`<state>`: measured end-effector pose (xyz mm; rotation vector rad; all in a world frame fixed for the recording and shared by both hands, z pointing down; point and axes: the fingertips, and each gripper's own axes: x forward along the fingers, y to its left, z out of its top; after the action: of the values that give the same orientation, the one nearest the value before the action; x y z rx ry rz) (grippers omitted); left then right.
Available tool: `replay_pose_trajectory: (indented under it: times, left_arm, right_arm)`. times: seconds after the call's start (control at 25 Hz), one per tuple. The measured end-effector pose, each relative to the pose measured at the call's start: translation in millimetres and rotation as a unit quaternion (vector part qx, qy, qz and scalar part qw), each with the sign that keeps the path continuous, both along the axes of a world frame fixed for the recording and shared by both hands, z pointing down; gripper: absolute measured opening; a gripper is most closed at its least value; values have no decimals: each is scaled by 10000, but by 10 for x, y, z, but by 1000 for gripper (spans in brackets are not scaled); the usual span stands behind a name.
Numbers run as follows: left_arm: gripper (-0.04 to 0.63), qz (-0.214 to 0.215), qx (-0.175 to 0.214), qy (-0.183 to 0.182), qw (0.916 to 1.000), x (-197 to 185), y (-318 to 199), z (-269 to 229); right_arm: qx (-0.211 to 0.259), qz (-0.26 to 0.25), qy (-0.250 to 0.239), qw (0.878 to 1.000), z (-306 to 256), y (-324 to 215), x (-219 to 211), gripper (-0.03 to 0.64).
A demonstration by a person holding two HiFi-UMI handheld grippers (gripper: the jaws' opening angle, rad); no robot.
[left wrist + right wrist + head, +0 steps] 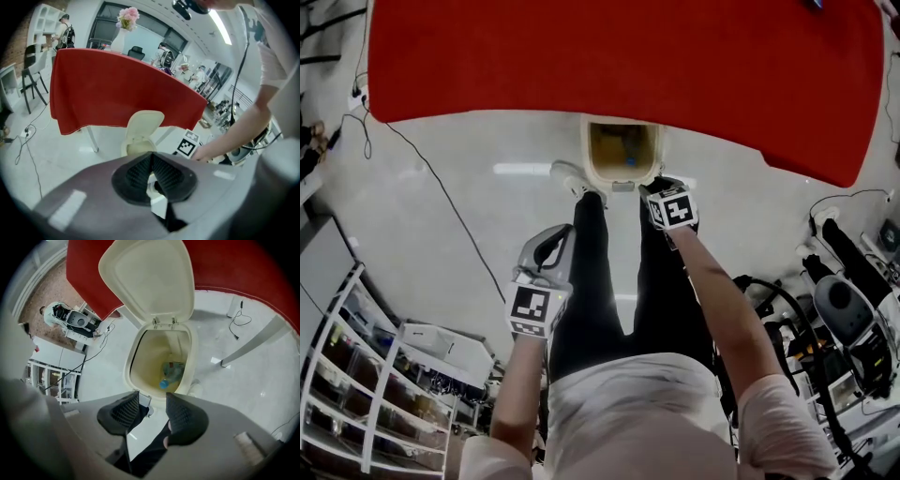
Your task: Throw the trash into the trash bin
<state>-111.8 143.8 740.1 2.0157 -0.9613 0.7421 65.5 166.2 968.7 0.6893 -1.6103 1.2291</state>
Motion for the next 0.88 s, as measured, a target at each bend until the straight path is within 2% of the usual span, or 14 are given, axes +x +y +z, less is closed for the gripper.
replay_pose_trajectory:
  times: [0.32, 0.88]
  left_arm:
    - [5, -47, 134, -78, 9999, -63, -25, -212]
    - [5, -134, 397, -96, 9991, -88, -173, -1161]
  right_arm:
    - [126, 66, -131, 9998, -380, -69, 43, 178]
    - [1185, -344, -389, 9916, -1997, -377, 222, 62]
